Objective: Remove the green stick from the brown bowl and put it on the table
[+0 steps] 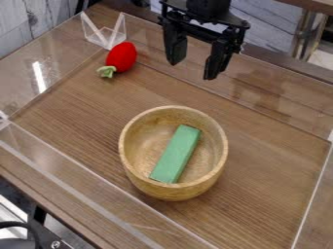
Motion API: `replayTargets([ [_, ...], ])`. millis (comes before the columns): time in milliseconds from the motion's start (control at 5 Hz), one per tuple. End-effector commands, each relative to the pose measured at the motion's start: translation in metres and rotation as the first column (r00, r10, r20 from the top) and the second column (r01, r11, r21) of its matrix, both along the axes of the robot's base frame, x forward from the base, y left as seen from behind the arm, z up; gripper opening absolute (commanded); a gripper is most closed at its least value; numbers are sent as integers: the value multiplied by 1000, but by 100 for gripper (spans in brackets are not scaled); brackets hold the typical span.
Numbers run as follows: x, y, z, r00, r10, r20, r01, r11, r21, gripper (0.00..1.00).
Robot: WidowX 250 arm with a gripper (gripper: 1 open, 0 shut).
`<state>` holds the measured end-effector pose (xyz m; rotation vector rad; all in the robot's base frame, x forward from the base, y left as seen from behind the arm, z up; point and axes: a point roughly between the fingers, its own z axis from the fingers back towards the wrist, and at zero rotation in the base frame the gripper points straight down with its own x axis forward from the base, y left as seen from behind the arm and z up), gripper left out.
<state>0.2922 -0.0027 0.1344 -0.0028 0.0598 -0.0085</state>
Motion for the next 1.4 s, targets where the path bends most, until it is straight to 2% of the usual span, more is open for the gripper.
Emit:
replayTargets([
  [0, -5, 4, -1, 999, 40, -30, -41, 999, -3, 100],
  [200, -15, 7, -1, 995, 83, -51, -83, 997, -9, 100],
  [400, -37, -3, 1, 981, 189, -54, -190, 982, -15, 100],
  [600, -55, -13, 2, 958, 281, -55, -282, 959, -15, 100],
  [1000, -58, -23, -11, 943, 329, -46, -331, 944, -21, 100],
  [1200, -60, -19, -24, 968, 248, -44, -249, 968, -20, 100],
])
